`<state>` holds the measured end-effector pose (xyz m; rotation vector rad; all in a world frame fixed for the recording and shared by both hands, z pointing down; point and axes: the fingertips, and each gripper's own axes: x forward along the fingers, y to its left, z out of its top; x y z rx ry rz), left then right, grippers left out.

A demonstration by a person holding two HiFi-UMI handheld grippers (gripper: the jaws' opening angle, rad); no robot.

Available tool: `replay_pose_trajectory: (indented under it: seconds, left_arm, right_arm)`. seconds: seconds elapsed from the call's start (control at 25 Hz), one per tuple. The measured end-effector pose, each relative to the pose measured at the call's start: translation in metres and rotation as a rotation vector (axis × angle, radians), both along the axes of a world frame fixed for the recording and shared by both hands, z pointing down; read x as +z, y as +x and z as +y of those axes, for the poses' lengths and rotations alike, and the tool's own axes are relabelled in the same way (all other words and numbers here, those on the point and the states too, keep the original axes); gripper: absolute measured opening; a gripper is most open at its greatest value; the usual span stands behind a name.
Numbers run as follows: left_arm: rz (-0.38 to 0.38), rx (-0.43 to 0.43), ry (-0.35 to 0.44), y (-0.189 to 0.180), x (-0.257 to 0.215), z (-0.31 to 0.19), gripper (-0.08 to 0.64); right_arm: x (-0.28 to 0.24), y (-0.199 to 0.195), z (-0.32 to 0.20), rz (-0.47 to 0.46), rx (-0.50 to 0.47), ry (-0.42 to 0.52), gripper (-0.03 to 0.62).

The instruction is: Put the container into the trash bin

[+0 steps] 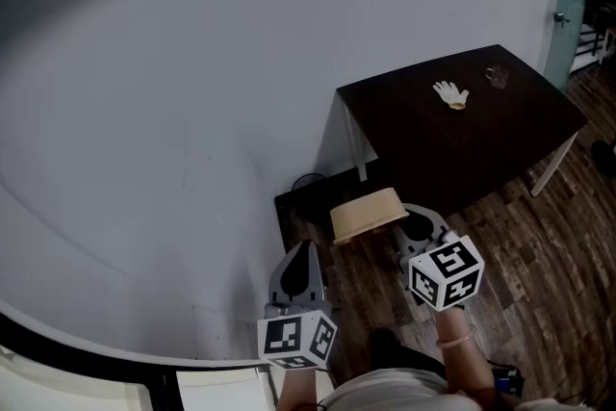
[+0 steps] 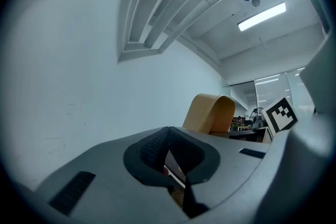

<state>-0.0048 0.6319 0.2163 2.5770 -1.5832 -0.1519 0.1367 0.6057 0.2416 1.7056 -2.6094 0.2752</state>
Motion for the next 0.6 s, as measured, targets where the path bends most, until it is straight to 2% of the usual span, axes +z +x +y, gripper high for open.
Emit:
replay_pose_trajectory:
  seconds: [0.6]
  left_arm:
    - [-0.021, -0.058, 0.001, 0.024, 0.0, -0.095, 0.02]
  right_arm:
    - [-0.004, 0.02, -0.107, -0.003, -0.071, 0.012, 0.032]
